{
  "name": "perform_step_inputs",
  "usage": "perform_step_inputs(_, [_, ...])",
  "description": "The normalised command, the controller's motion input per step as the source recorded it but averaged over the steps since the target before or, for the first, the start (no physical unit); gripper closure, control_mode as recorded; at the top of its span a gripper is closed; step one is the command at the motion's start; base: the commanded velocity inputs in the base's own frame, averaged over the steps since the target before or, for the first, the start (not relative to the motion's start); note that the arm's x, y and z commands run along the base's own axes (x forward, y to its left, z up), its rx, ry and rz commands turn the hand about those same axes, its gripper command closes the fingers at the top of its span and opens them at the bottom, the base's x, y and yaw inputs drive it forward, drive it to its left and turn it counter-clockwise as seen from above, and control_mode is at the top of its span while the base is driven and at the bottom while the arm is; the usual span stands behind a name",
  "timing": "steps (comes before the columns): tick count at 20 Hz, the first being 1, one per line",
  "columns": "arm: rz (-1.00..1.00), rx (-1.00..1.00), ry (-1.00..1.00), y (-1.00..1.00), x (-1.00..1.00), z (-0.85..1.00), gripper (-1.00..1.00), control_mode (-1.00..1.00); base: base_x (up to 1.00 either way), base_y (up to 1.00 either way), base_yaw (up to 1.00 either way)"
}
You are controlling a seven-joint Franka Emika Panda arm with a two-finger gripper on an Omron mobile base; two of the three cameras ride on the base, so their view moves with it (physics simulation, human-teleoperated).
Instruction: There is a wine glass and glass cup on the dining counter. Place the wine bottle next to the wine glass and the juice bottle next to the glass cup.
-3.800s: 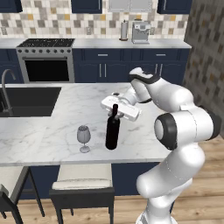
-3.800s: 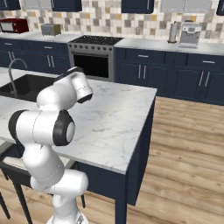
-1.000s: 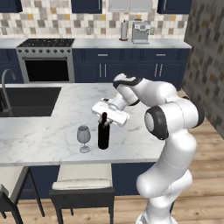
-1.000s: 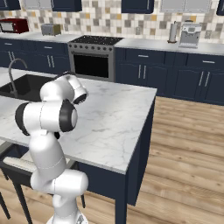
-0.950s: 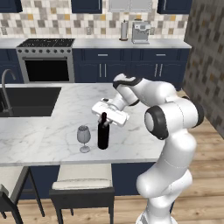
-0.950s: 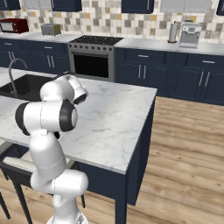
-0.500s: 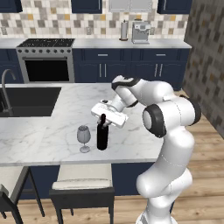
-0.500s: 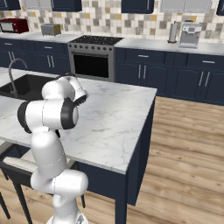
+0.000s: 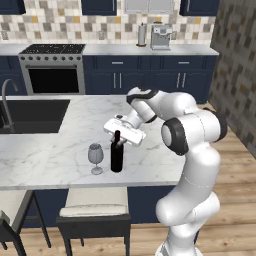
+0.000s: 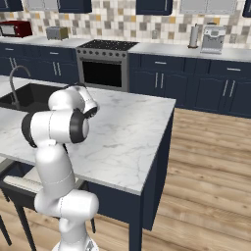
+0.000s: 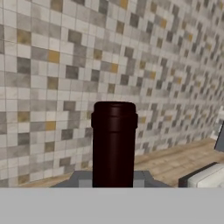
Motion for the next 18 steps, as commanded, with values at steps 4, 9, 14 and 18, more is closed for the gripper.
perform_step_inputs(4, [0.01, 0.01, 0.00, 0.00, 0.10, -0.14, 1.00, -1.00, 0.00, 0.00, 0.00])
perform_step_inputs(9, [0.01, 0.01, 0.00, 0.00, 0.03, -0.17, 1.00, -1.00, 0.00, 0.00, 0.00])
perform_step_inputs(14, [0.01, 0.00, 0.00, 0.00, 0.00, -0.24, 1.00, -1.00, 0.00, 0.00, 0.00])
perform_step_inputs(18, [0.00, 0.00, 0.00, 0.00, 0.00, -0.24, -1.00, -1.00, 0.00, 0.00, 0.00])
